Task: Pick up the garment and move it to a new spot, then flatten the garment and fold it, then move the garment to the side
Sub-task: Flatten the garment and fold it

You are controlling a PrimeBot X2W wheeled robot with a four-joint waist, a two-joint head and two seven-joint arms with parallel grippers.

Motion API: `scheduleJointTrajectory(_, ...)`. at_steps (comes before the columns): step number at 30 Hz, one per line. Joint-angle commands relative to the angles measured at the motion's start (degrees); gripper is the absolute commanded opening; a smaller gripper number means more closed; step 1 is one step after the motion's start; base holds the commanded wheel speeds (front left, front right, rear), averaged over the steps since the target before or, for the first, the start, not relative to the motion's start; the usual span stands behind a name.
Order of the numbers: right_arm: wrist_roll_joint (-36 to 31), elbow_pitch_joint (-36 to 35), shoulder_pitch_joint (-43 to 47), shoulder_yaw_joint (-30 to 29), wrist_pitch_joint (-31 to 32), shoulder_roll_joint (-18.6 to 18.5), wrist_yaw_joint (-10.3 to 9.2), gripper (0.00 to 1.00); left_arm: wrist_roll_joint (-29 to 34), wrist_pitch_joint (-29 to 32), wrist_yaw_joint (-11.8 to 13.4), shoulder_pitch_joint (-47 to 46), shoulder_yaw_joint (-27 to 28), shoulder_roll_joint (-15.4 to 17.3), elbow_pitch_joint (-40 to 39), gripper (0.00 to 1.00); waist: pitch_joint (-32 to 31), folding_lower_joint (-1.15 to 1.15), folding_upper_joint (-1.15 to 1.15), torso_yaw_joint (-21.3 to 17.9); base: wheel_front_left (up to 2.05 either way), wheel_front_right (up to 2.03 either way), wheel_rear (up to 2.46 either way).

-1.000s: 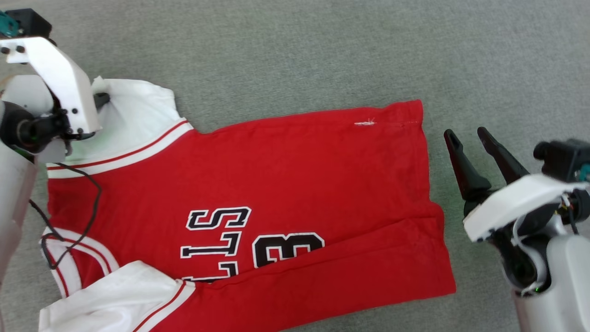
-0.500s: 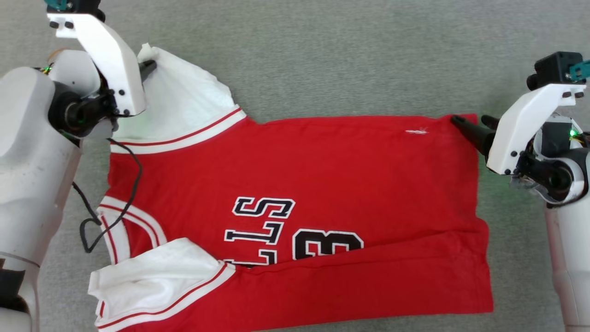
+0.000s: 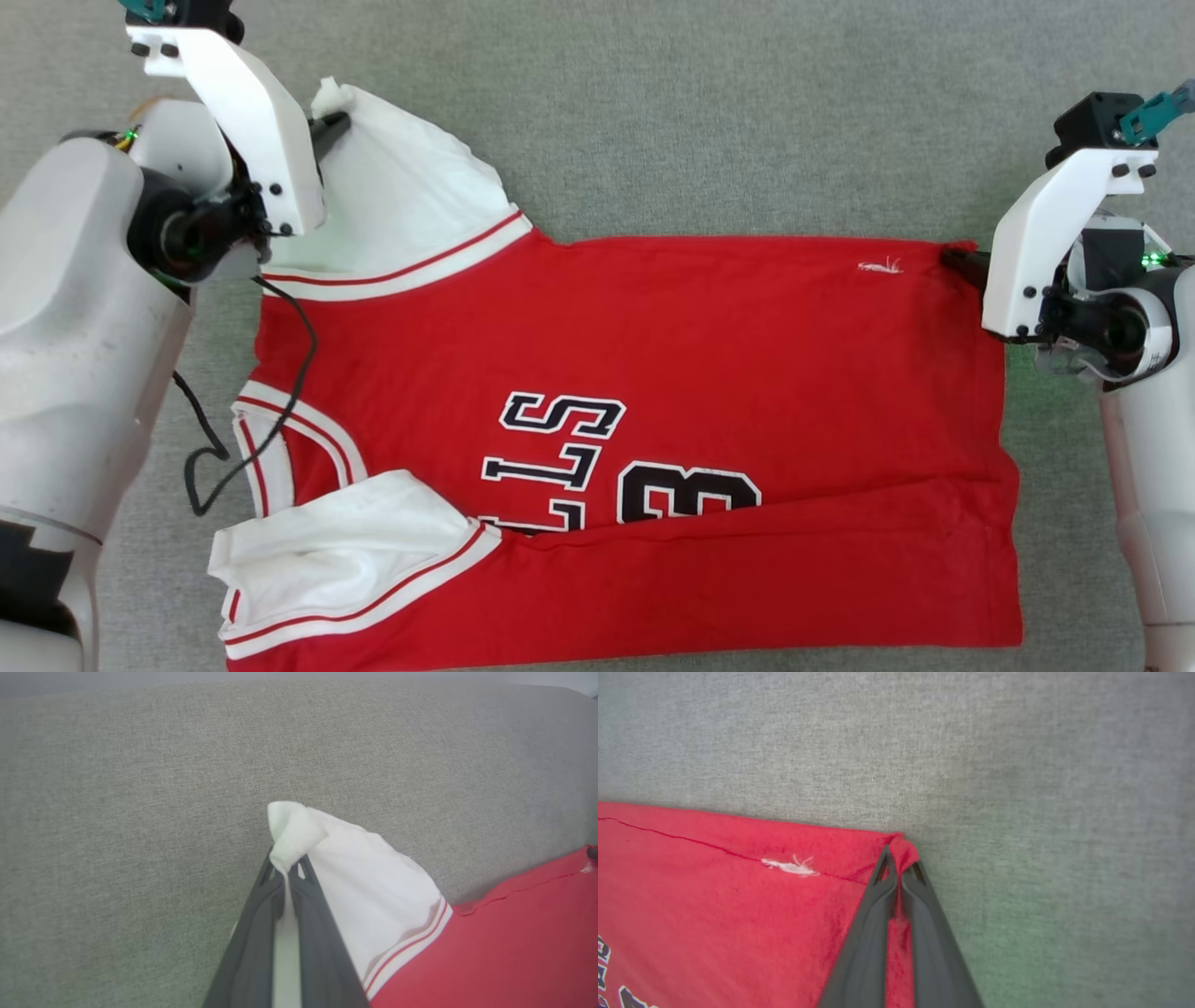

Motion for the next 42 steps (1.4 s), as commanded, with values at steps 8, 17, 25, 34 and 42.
scheduleJointTrajectory(8,-0.1,-5.3,6.2,1.2,-6.3,-3.1,-0.01,0.0,-2.9,-5.6,-0.3,7.0,1.1,0.1,-1.1,0.0,-8.1,0.0,0.0,1.9,0.0,0.0,0.0)
scheduleJointTrajectory(17,1.6,-11.3,22.0,-2.2,-11.0,-4.4,-0.02,0.0,-8.0,-11.3,0.8,24.2,3.9,3.4,-8.1,0.0,-18.5,0.0,0.0,4.1,0.0,0.0,0.0)
scheduleJointTrajectory(25,2.9,-13.7,35.8,-5.5,-14.1,-2.5,-0.03,0.0,-11.8,-13.3,6.4,43.1,4.8,6.8,-18.6,0.0,-22.9,0.0,0.0,4.5,0.0,0.0,0.0)
scheduleJointTrajectory(34,2.4,-11.8,42.9,-6.2,-20.1,-0.8,-0.03,1.0,-13.4,-16.0,10.5,55.2,3.4,4.7,-21.7,1.0,-24.3,0.0,0.0,3.9,0.0,0.0,0.0)
scheduleJointTrajectory(42,2.0,-16.0,46.0,-5.0,-25.7,-0.8,-0.01,1.0,-9.6,-25.1,11.2,56.9,4.0,2.9,-22.3,1.0,-25.3,0.0,0.0,3.3,0.0,0.0,0.0)
